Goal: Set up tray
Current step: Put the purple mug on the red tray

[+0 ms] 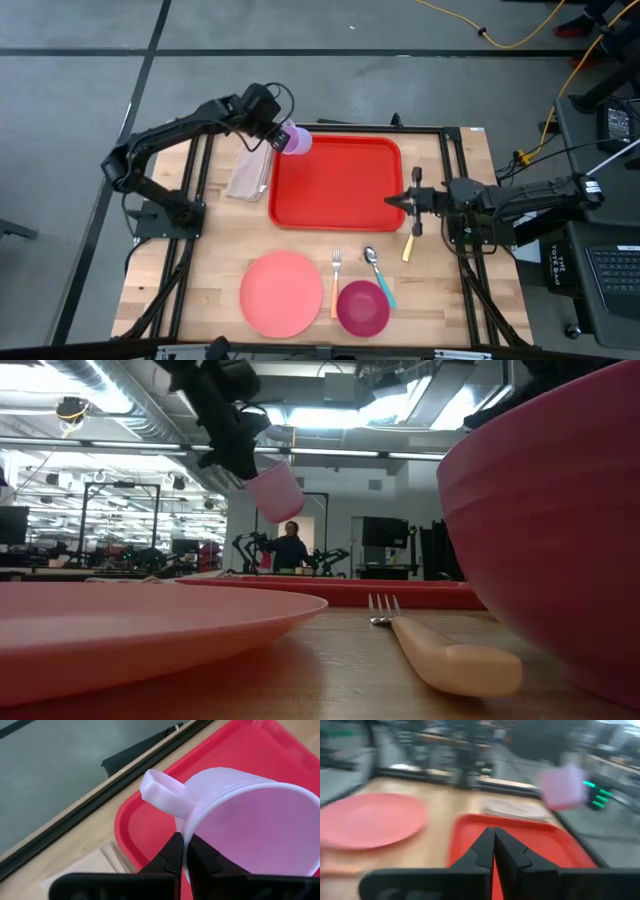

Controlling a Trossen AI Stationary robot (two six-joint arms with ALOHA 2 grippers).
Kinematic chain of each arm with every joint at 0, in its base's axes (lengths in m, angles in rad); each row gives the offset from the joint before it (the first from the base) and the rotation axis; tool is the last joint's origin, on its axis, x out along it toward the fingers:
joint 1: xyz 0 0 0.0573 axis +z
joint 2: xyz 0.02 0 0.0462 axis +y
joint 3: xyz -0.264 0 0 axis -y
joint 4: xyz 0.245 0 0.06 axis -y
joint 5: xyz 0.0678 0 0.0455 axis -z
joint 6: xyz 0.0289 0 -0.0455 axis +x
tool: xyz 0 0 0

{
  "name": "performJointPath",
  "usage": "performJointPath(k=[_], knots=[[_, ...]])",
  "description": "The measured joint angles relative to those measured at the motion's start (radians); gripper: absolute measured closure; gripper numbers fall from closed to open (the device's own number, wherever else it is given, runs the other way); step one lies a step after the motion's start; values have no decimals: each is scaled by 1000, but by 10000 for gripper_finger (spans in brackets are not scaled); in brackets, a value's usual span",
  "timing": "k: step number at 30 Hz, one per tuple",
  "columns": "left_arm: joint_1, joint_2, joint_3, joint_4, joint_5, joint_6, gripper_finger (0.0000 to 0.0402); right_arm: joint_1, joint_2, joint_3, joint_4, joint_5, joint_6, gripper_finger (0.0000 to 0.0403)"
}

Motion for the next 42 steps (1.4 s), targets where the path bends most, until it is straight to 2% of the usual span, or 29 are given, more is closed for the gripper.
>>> performJointPath(k=[1,3,8,16,22,30,38,42], knots=[[0,14,23,-19,0,10,398,-8,0,0,1,-40,-2,387],[-1,43,63,-48,-5,21,398,-27,0,0,1,-45,1,392],[7,113,128,-91,-21,49,398,-83,0,1,-10,97,-1,396],[33,190,194,-188,-16,100,398,-158,0,1,-24,46,-80,390],[38,195,198,-207,24,101,398,-175,0,1,-25,46,-79,397],[81,195,198,-244,23,29,398,-175,0,1,-26,47,-109,376],[66,195,198,-226,20,22,398,-175,0,1,-26,48,-126,396],[49,195,198,-222,29,22,398,-175,0,1,-26,48,-161,394]])
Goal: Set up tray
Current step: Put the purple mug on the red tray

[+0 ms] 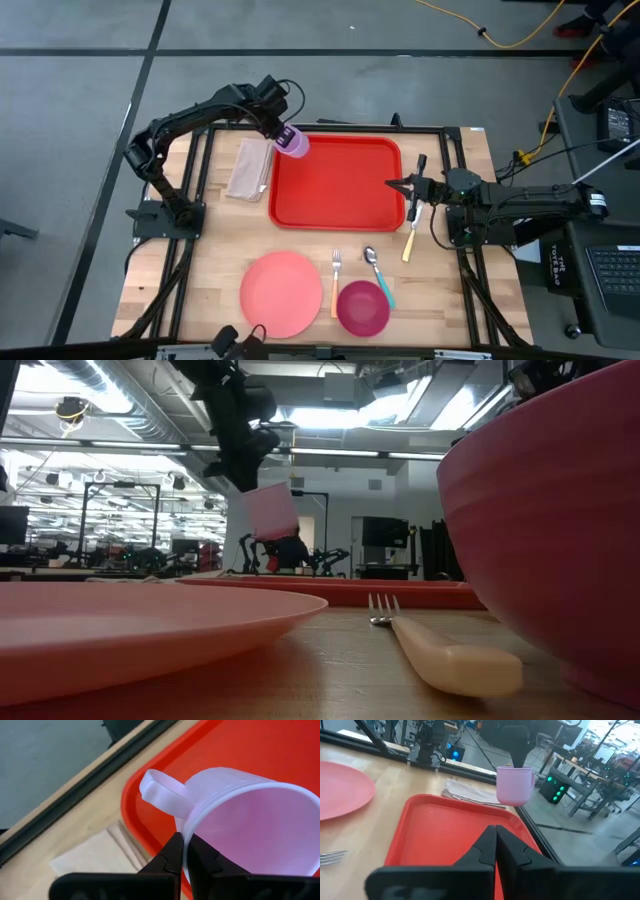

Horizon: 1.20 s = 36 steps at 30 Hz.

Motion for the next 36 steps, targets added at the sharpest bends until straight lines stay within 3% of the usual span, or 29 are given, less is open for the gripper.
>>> performJointPath(k=[7,11,17,23,31,36], knots=[[-31,0,0,84,87,22,398,0,0,0,0,0,1,377],[-44,10,0,131,20,-58,398,0,0,0,0,0,1,376],[-60,61,0,106,-9,-194,398,0,0,0,0,1,5,383],[-65,124,0,81,45,-282,398,-1,0,0,0,20,4,397],[-21,145,0,-5,103,-387,398,-3,0,0,0,34,5,378],[-18,145,3,5,96,-409,398,-3,0,0,-1,34,3,392]])
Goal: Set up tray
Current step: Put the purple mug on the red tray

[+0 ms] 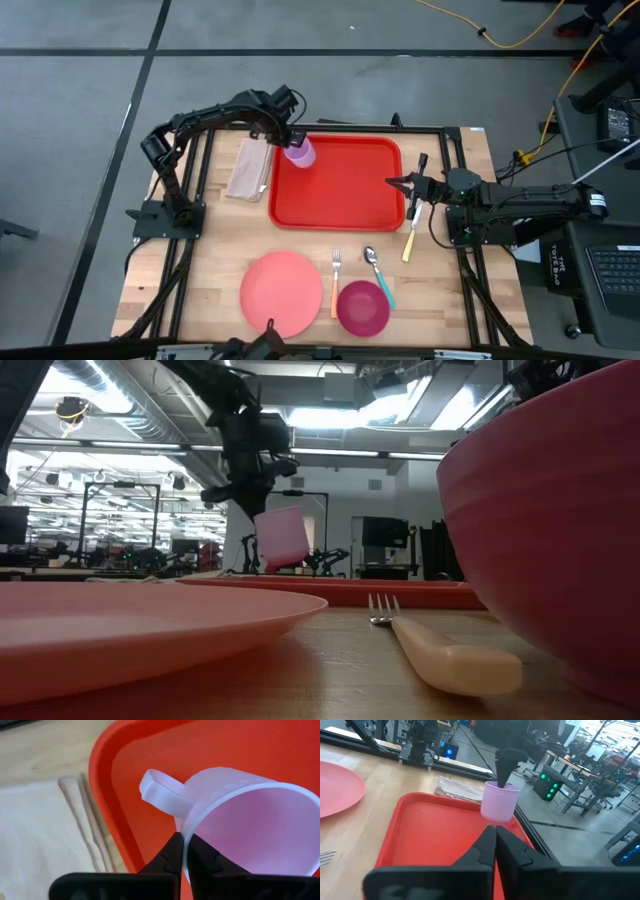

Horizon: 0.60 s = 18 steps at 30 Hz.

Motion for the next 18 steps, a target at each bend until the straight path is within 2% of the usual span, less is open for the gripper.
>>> performJointPath(k=[5,12,18], knots=[[-2,0,0,0,-40,7,398,0,0,0,0,0,-2,396],[-4,0,0,0,-77,69,398,0,0,0,0,2,-2,376],[-4,17,-4,10,-123,136,398,0,0,0,2,2,-5,391]])
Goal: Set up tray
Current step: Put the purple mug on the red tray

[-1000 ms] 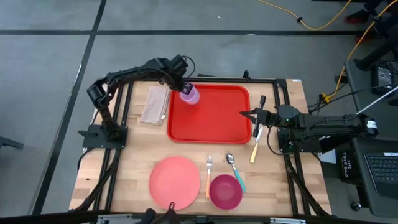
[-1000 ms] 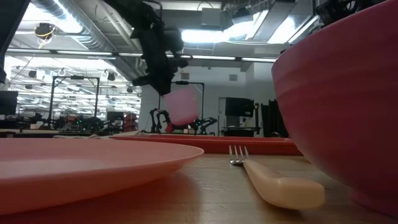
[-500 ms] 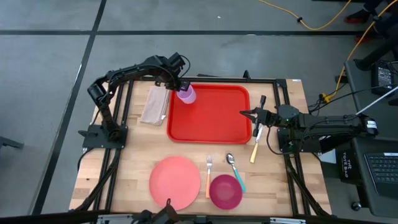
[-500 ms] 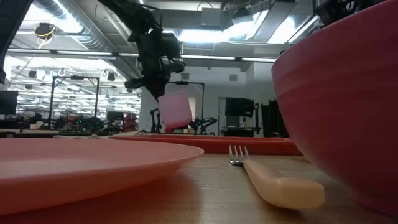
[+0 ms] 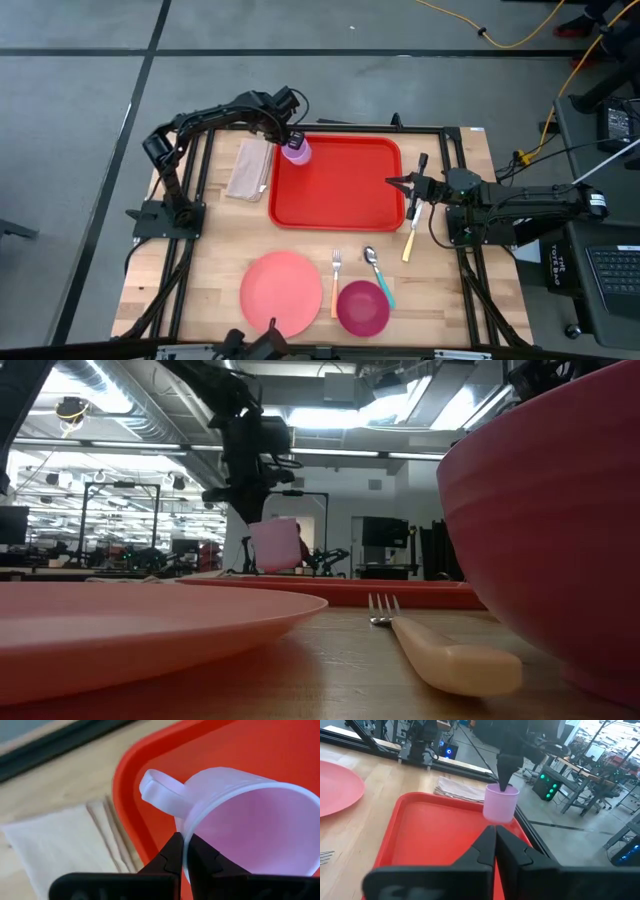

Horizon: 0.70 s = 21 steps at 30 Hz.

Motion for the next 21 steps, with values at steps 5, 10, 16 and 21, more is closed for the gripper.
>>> performJointPath(k=[5,10,16,21], knots=[[25,33,8,14,43,61,398,0,0,0,22,0,0,397],[43,59,58,19,53,127,398,0,0,0,21,0,-1,380],[43,59,88,-59,15,148,398,0,0,0,30,22,-9,380],[44,59,103,-80,-20,169,398,0,0,0,29,81,-18,395]])
